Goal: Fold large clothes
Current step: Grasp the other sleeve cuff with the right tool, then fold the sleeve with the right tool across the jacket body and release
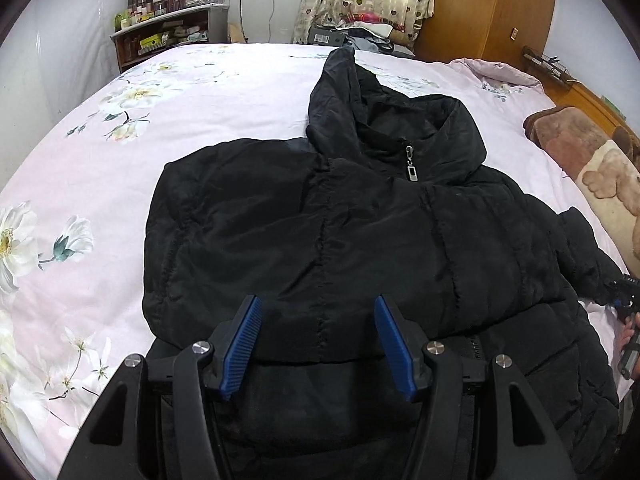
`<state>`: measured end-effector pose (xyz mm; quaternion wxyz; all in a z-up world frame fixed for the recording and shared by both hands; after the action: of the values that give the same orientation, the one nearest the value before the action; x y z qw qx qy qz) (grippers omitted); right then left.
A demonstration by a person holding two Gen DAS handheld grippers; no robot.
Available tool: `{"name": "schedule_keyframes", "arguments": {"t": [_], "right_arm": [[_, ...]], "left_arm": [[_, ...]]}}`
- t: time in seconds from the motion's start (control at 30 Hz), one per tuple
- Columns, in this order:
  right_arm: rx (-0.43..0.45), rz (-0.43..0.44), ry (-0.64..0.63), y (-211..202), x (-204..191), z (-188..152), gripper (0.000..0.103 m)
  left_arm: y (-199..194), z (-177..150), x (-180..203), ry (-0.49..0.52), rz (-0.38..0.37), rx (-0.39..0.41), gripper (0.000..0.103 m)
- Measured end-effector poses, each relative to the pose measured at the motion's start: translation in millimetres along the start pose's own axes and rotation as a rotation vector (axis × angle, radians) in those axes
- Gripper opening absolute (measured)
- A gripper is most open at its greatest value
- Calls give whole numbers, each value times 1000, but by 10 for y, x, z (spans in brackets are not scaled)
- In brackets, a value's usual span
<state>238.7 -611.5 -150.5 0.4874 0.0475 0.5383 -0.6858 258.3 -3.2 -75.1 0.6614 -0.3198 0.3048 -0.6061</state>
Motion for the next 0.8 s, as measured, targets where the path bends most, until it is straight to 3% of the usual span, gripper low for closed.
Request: {"name": "schedule_keyframes", "arguments": {"t": [0.07,0.2,0.47,0.63,0.8], "right_arm": [[8,-4,-25,-60,-122,-1,14],[44,26,-94,-358,-471,7,11],[128,183,-319,-1200,-1667,-55,10],[87,289,-448,-1323,-2466,-314,10],[-11,363,-563,-1116,-3119,-775,10]], "left_arm": [[-19,4,-40,-3,-1,4,61],[-137,8,-128,-21,-9,20,61],[-503,73,-311,-48,-24,84,61],[-694,65,-454,-69,-26,107,61],[-789,35,-641,-98,-17,125,61]]}}
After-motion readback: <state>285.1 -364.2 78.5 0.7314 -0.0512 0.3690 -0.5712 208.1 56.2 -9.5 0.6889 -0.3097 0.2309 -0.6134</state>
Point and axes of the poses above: each gripper's, at about its wrist camera, not at the fingertips, and y roughly the way its jaws point, x to its right, z to its top, the point moved 3 cm from there along y, roughly the way its jaws point, and after that the axes turned 8 degrees about z, right-handed, at the moved point
